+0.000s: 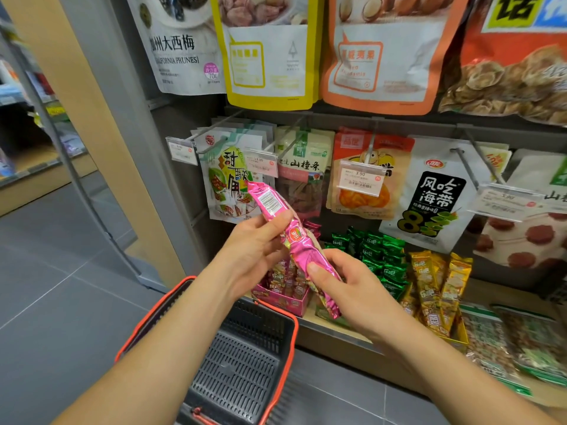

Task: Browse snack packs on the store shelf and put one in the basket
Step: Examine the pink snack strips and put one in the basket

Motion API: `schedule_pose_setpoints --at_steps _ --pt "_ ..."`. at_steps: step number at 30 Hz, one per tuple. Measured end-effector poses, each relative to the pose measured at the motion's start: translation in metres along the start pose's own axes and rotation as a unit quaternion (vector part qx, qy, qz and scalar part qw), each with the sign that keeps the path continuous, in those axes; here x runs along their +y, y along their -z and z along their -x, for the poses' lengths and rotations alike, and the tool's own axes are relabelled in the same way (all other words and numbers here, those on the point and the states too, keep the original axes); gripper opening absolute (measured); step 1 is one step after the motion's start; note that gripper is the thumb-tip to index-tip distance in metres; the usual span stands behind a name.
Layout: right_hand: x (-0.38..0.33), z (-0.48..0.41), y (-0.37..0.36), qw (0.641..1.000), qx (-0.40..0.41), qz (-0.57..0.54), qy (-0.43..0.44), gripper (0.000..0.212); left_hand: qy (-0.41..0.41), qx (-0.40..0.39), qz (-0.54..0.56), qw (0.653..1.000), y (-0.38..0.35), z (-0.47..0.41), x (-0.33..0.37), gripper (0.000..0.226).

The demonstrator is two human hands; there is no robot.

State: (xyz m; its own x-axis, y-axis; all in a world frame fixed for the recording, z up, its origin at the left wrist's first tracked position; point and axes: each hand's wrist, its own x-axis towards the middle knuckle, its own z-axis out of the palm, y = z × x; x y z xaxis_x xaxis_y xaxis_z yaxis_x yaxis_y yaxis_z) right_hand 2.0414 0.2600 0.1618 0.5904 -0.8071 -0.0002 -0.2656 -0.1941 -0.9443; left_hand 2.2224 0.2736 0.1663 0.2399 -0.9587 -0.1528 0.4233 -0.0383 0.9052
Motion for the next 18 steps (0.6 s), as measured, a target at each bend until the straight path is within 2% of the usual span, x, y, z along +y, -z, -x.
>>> schedule_pose_setpoints --at_steps 5,8,11,14,18 --pt "0.000 -0.002 0.005 0.999 0.001 0.045 0.018 0.022 -0.011 -0.041 -0.038 0.998 -0.005 0.005 -0.003 0.047" --pt "-0.001 -0.004 0.007 1.000 -0.016 0.024 0.006 0.022 -0.055 -0.003 -0.074 0.996 -0.009 0.006 -0.003 0.049" --pt "-0.003 -0.007 0.010 0.997 -0.039 -0.051 -0.038 0.038 -0.102 0.054 -0.143 0.983 -0.010 0.006 -0.003 0.038" --pt "-0.007 -0.008 0.017 0.997 -0.009 -0.064 -0.037 0.039 -0.112 0.036 -0.260 0.958 -0.010 0.007 -0.003 0.035" --pt "-0.010 -0.010 0.024 0.989 0.025 -0.145 -0.031 0.049 -0.123 -0.045 -0.429 0.894 -0.016 0.015 -0.010 0.035"
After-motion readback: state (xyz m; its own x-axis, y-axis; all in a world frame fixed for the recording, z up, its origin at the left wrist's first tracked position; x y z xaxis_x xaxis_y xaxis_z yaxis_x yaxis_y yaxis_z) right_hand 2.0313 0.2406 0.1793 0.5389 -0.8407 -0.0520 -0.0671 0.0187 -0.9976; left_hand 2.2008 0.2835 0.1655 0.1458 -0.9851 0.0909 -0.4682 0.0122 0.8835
